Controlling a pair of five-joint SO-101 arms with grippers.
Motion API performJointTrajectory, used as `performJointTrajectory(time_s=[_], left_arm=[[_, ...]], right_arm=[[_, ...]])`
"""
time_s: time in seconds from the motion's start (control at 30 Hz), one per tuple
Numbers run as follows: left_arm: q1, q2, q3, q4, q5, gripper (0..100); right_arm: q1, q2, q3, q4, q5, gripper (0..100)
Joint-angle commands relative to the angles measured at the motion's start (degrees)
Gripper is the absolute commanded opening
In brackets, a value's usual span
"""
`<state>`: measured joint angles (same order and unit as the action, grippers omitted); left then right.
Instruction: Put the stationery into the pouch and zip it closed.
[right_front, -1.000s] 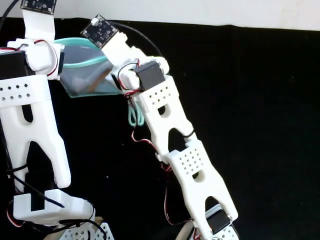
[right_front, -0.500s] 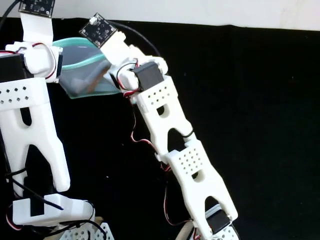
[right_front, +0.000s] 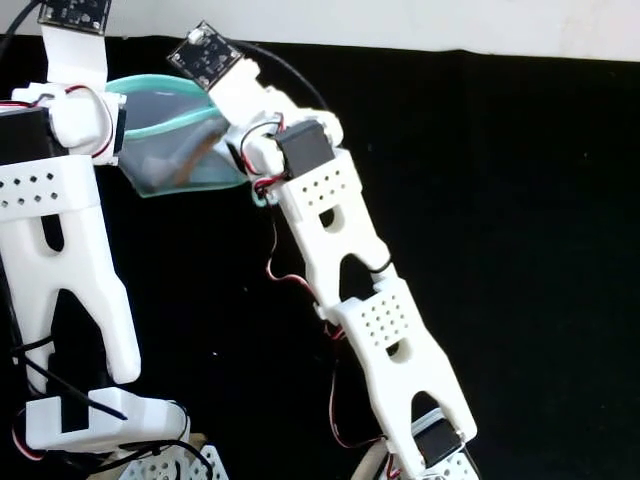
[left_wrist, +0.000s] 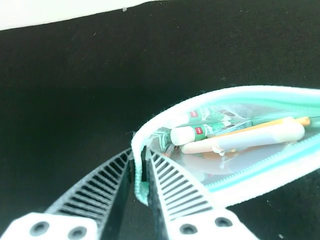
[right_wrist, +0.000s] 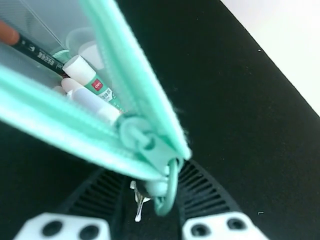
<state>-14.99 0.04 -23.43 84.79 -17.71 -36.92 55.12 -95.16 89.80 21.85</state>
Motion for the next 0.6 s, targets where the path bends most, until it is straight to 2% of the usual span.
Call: performJointTrajectory(time_s=[0.0, 0.33, 0.57], left_arm=[[1.19, 0.48, 0.75, -0.26, -0.35, 1], [1.71, -0.04, 0.04, -0.26, -0.26, 1], [4.26, -0.13, -1.63, 0.00, -0.35, 1]], right_arm=[[2.95, -1.36, -6.37, -1.89, 0.00, 0.6], [4.79, -10.77, -6.37, 10.77, -0.09, 0.6], [4.88, -15.34, -6.37, 11.21, -0.09, 0.6]])
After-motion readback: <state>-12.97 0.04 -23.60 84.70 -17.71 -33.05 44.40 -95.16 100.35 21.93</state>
